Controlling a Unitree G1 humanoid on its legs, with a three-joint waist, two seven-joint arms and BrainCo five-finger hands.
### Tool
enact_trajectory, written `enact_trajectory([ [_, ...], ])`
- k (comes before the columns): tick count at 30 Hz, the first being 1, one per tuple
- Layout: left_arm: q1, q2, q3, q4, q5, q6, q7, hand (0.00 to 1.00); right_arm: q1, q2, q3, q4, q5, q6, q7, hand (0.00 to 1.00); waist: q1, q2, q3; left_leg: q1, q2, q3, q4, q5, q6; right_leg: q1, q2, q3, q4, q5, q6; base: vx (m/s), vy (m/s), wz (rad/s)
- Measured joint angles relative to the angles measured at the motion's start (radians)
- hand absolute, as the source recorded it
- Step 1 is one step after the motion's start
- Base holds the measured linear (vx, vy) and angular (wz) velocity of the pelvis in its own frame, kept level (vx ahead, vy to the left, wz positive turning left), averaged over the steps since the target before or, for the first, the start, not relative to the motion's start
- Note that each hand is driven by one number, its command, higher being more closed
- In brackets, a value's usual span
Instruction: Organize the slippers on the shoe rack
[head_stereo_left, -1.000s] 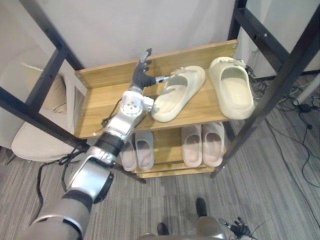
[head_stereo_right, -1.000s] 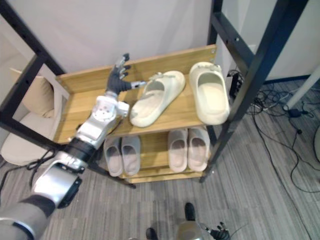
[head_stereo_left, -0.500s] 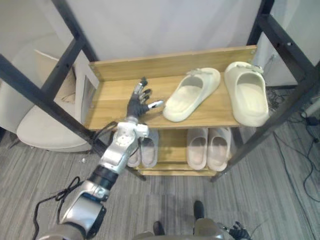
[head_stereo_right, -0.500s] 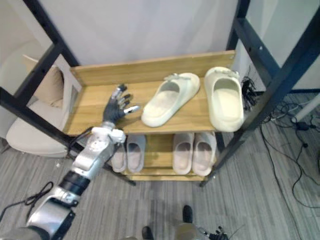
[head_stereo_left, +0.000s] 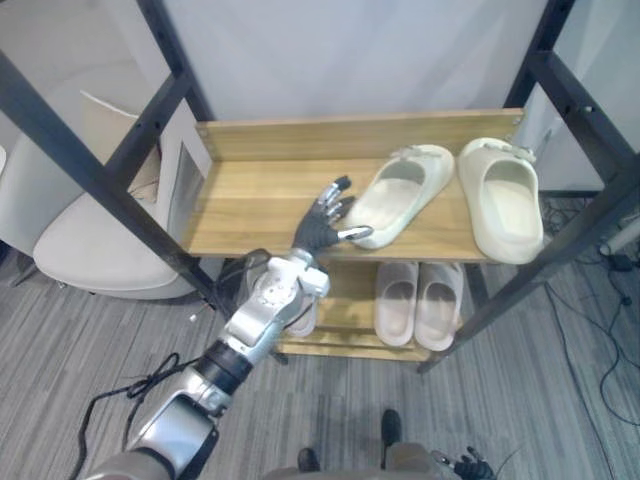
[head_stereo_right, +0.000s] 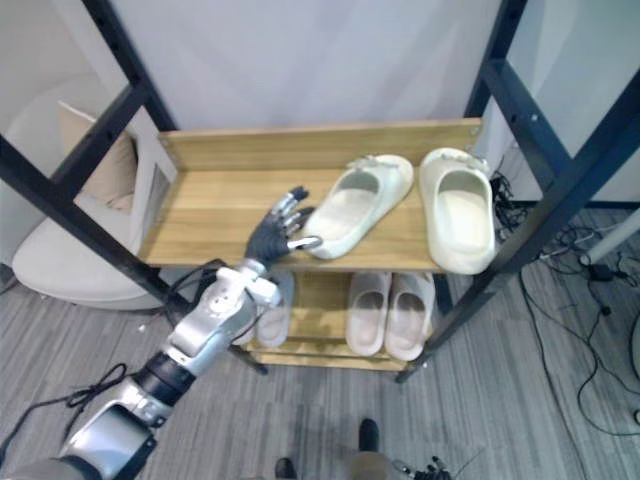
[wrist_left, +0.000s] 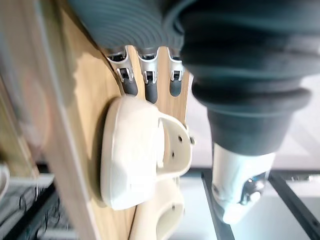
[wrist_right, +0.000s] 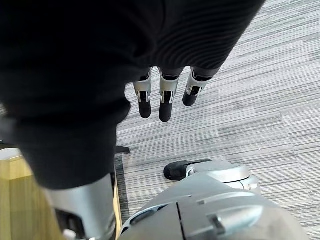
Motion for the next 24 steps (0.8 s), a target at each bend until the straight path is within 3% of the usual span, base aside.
enact_trajectory([
  [9, -0.045, -0.054, -0.053, 0.034, -0.009, 0.001, 0.0, 0.0, 0.0, 0.003, 0.0, 0.0, 0.001, -0.002, -0.002, 0.0, -0.001, -0.003, 0.0, 0.003, 0.0, 0.018, -0.002, 0.0, 0.0, -0.006, 0.001, 0.016, -0.001, 0.0, 0.0, 0.0, -0.001, -0.05],
  [15, -0.072, -0.085, -0.054, 0.079, -0.018, 0.001, 0.003, 0.0, 0.0, 0.006, -0.001, -0.002, 0.001, -0.003, -0.003, 0.0, -0.018, -0.016, -0.004, 0.008, 0.002, 0.032, -0.003, -0.004, -0.003, -0.01, 0.004, 0.036, -0.006, 0.001, 0.0, -0.01, -0.006, -0.07],
  [24, -0.09, -0.079, -0.02, 0.112, -0.017, 0.001, 0.011, 0.0, 0.0, 0.018, -0.004, -0.003, 0.001, -0.003, -0.009, 0.0, -0.018, -0.018, -0.004, 0.016, 0.002, 0.053, -0.003, -0.012, -0.004, -0.013, 0.006, 0.058, -0.007, 0.002, 0.002, -0.01, -0.001, -0.07],
])
